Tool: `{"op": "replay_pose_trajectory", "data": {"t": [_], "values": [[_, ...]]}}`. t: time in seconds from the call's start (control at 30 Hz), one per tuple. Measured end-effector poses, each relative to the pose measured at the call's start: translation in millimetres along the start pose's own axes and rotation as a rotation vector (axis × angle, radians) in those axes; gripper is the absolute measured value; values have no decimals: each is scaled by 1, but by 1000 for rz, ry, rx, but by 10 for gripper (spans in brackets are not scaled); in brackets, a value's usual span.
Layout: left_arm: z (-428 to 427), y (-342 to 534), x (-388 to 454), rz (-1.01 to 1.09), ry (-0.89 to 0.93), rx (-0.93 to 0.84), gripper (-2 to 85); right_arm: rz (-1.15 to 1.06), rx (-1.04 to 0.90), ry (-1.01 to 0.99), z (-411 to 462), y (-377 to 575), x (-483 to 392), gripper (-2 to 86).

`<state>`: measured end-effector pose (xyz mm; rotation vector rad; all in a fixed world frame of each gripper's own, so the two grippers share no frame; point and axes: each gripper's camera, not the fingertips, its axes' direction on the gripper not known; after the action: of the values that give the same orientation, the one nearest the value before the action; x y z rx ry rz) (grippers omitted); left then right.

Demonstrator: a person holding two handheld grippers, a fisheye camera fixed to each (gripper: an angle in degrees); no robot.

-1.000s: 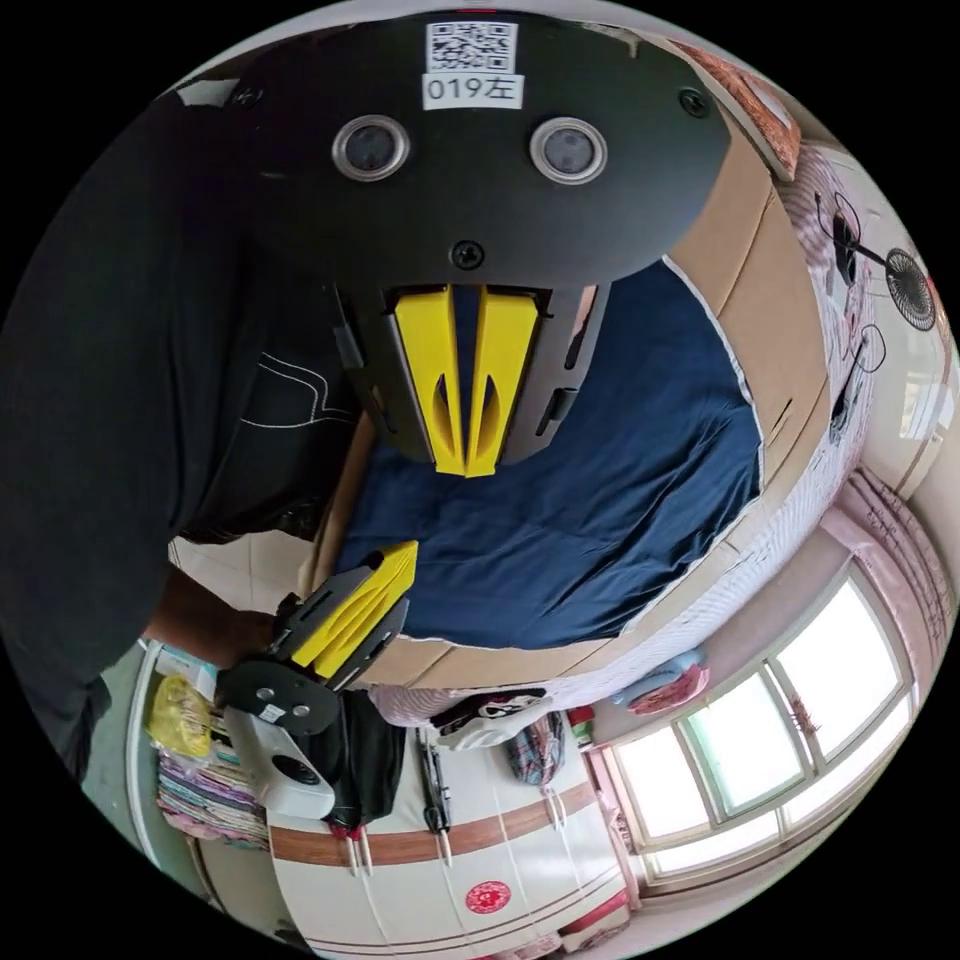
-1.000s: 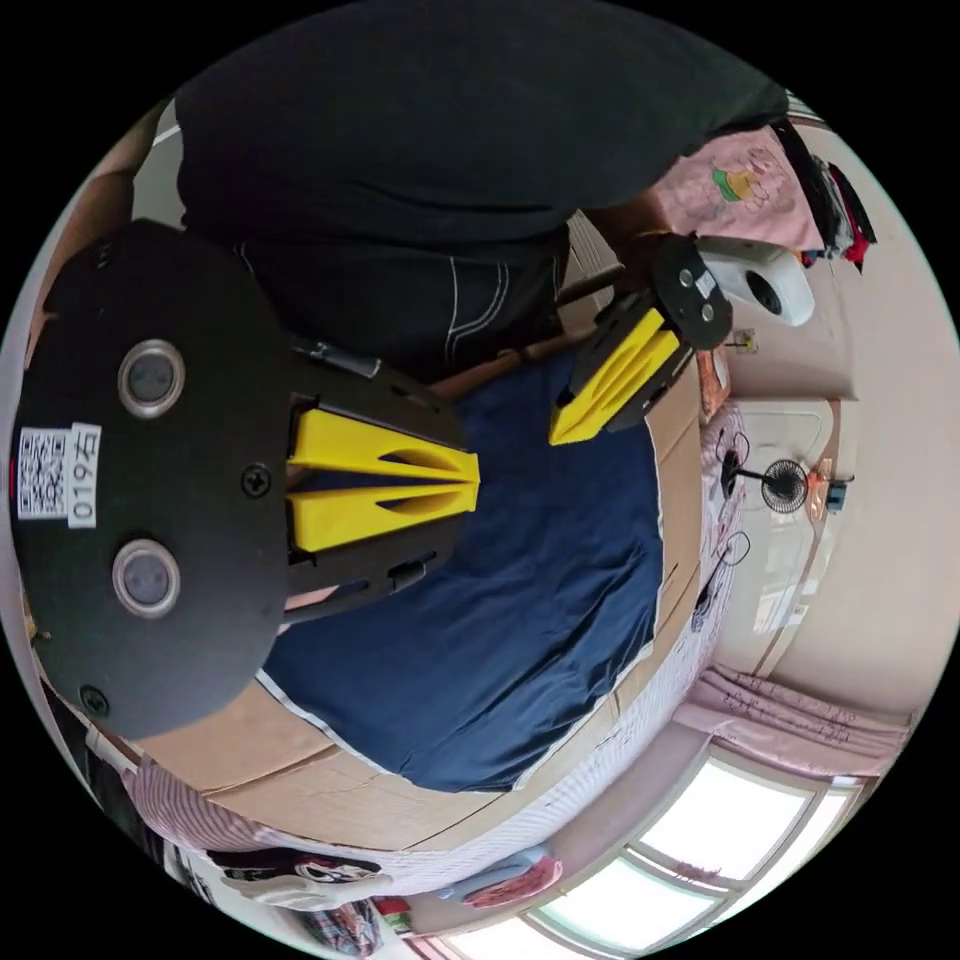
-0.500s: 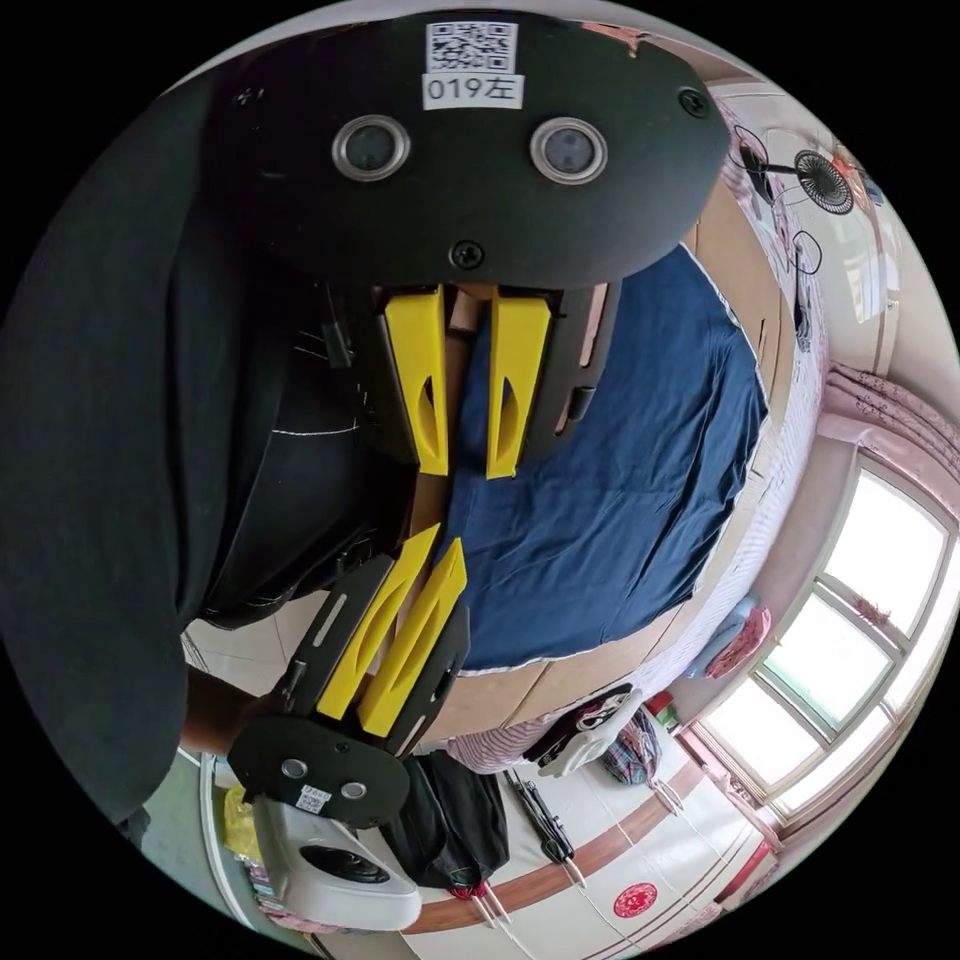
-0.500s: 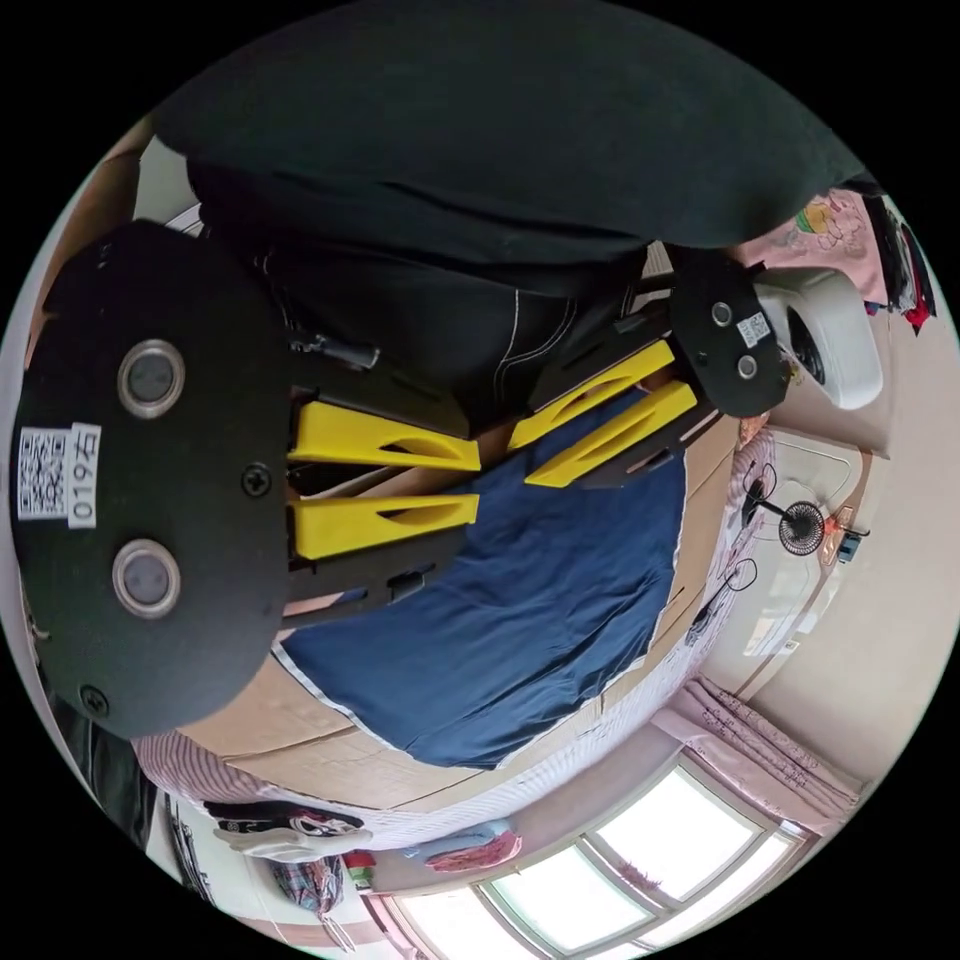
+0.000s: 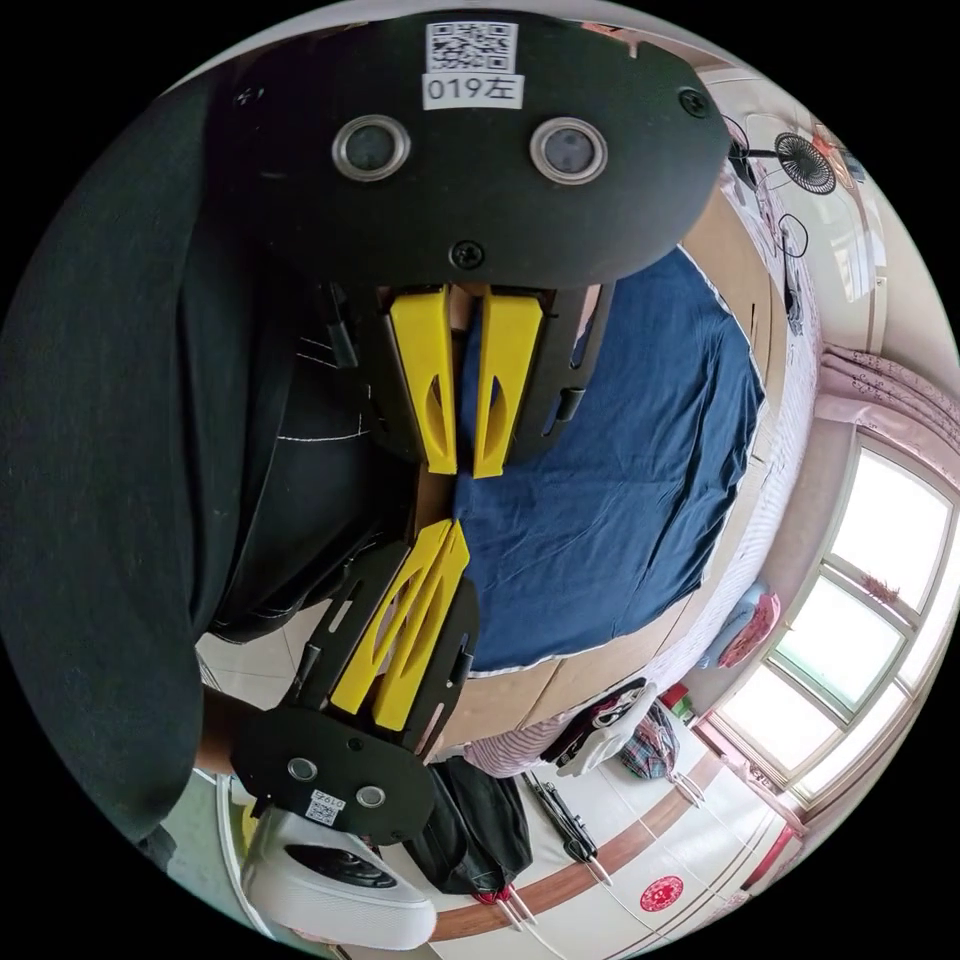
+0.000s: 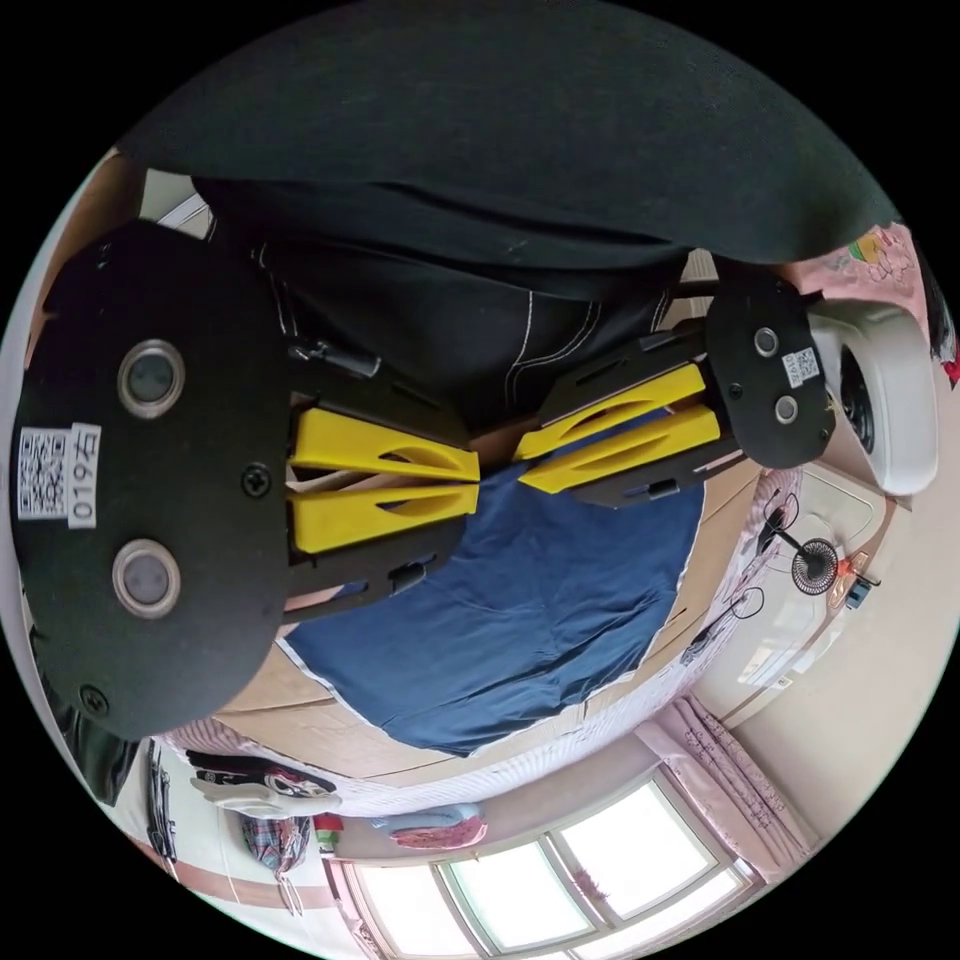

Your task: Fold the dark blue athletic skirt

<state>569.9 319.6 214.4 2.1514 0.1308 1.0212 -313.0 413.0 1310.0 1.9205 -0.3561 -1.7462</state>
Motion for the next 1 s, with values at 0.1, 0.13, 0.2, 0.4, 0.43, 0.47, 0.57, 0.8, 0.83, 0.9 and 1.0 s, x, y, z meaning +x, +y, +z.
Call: {"op": "replay_pose_trajectory", "data": {"t": [0.1, 0.13, 0.2, 0.4, 0.43, 0.47, 0.57, 0.8, 0.83, 0.9, 1.0], "values": [[-6, 2, 5, 8, 3, 9, 8, -29, -22, 49, -6, -7, -15, -7], [-8, 3, 5, 6, 8, 11, 8, -31, -18, 59, -10, -9, -20, -6], [-11, 4, 5, -6, 21, 11, 7, -31, -12, 72, -16, -12, -25, -5], [-20, 7, 10, -5, 24, 5, 7, -50, -6, 46, -38, -22, -35, 19], [-21, 9, 10, -14, 29, 7, 7, -49, -7, 45, -41, -25, -36, 27], [-23, 10, 9, -22, 34, 10, 7, -45, -2, 49, -44, -27, -37, 36], [-28, 14, 10, -37, 43, 17, 7, -37, 24, 40, -48, -32, -38, 42], [-36, 24, 13, -21, 49, 11, 7, -57, -7, -57, -49, -40, -38, -8], [-36, 26, 13, -18, 59, 10, 6, -51, -10, -71, -48, -39, -37, -8], [-38, 29, 12, -17, 72, 15, 6, -61, -10, -72, -49, -40, -38, -8], [-42, 33, 3, -70, 108, 28, 8, -59, -3, -38, -51, -45, -37, -5]]}}
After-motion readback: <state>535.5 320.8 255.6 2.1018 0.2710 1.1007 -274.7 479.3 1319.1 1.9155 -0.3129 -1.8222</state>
